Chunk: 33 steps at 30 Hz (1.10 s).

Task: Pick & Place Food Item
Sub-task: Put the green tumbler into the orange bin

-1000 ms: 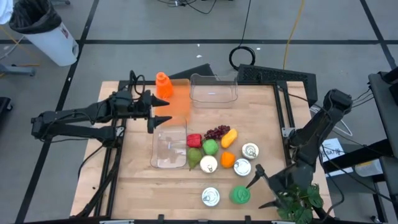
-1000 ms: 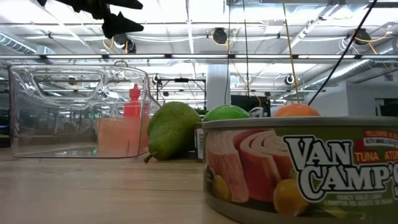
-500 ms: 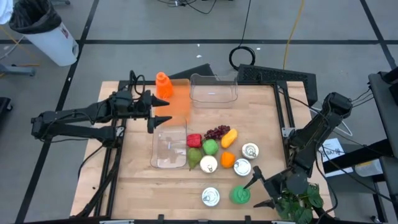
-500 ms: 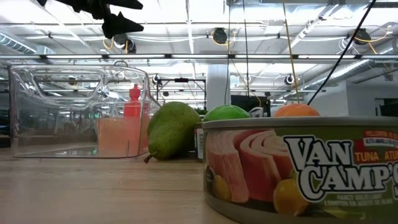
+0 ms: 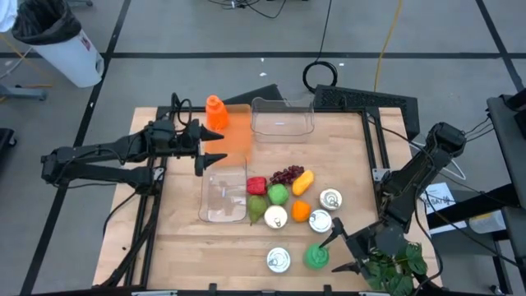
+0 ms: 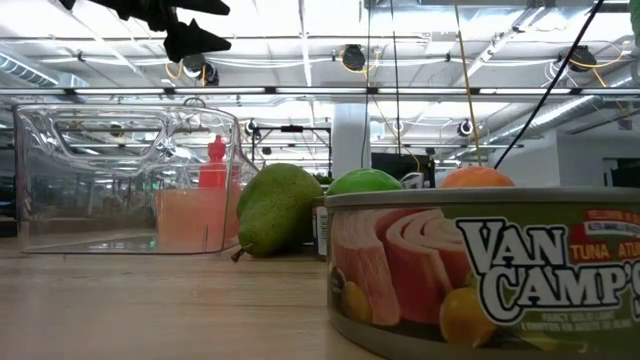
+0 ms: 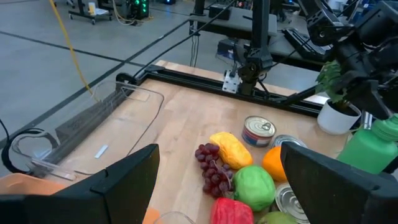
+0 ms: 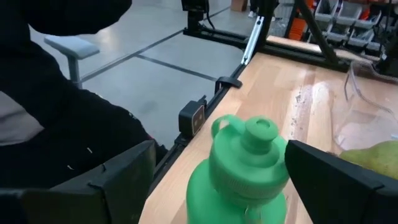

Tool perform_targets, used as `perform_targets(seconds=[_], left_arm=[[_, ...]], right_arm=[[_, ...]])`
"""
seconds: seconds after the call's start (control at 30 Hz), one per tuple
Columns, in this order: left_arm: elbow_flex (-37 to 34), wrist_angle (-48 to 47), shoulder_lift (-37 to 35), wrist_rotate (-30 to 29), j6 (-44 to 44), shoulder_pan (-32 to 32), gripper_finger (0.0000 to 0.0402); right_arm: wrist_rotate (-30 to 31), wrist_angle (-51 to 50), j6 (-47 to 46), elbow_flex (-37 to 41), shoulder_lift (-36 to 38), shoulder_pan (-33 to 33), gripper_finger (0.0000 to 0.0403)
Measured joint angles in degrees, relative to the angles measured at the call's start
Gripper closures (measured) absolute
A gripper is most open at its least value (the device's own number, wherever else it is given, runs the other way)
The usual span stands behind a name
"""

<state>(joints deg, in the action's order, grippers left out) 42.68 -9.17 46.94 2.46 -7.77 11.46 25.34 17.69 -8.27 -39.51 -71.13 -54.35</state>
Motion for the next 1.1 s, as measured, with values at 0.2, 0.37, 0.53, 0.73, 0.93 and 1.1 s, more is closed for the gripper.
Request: perform_targets(seconds=[0.2, 0.37, 0.53, 0.73, 0.93, 1.1], left_arm=[[0.00, 0.01, 0.00, -0.01, 0.07, 0.00, 0.0052], [0.02, 0.00, 0.00, -0.02, 0.07, 0.01, 0.0052], [0.02, 0.00, 0.00, -0.02, 0.04, 0.00, 0.0052], [0.02, 0.35, 0.00, -0.04, 0.39, 0.00, 0.0052], [0.02, 0.44, 0.00, -0.04, 0.50, 0.00, 0.0053], [0.02, 0.51, -0.01, -0.03, 0.50, 0.01, 0.0052]], right_arm=[[1.67, 3.56, 2.94, 0.00, 1.04, -0.13, 0.0063], [3.51, -2.21, 3.27, 0.00, 4.42, -0.11, 0.0054], [7.03, -11.17, -5.54, -0.06, 5.22, 0.00, 0.0049], [5.67, -13.94, -9.30, 0.02, 4.83, 0.00, 0.0049], [-1.44, -12.14, -9.73, -0.04, 4.90, -0.98, 0.0049], [1.02, -16.02, -9.55, -0.04, 4.07, -0.75, 0.0050]])
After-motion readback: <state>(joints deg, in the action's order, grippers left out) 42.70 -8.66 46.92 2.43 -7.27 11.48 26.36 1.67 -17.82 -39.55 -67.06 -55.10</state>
